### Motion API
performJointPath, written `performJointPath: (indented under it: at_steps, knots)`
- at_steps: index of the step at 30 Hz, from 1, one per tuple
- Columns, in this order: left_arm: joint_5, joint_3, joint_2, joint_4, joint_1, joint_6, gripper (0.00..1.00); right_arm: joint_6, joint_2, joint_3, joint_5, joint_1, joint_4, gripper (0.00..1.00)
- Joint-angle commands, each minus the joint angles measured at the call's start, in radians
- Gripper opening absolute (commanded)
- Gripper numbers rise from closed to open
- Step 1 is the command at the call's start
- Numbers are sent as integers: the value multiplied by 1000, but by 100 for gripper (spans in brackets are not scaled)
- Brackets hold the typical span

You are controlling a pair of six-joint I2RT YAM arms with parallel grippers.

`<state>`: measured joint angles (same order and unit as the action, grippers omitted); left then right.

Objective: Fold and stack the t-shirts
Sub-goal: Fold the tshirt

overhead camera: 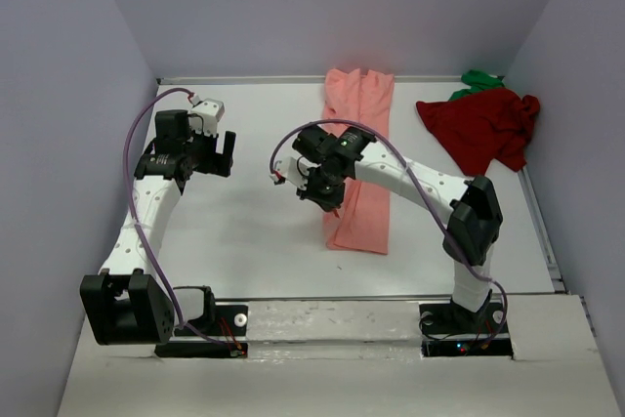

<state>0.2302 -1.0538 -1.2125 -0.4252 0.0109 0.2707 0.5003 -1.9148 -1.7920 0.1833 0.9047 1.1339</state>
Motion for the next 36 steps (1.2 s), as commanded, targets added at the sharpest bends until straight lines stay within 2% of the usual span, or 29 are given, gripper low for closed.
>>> performJointPath:
  at_steps: [1, 9, 28, 31, 33, 34, 36]
  knots:
    - [23, -3, 11, 17, -3, -5, 99, -3, 92, 46, -22, 10, -16, 0]
    - [32, 5, 13, 16, -3, -2, 99, -22, 157, 174, -74, 10, -42, 0]
    - [47, 14, 18, 14, -3, 5, 99, -42, 246, 425, -74, 10, -117, 0]
    - [57, 15, 16, 11, -3, 7, 99, -40, 252, 460, -71, 10, -126, 33]
    - [60, 17, 14, 11, -3, 7, 99, -40, 258, 485, -74, 10, -137, 42]
    - [63, 17, 16, 11, -3, 10, 99, -39, 261, 491, -77, 10, -141, 55]
    - [73, 15, 11, 5, -3, 13, 99, -40, 261, 505, -79, 10, -141, 69]
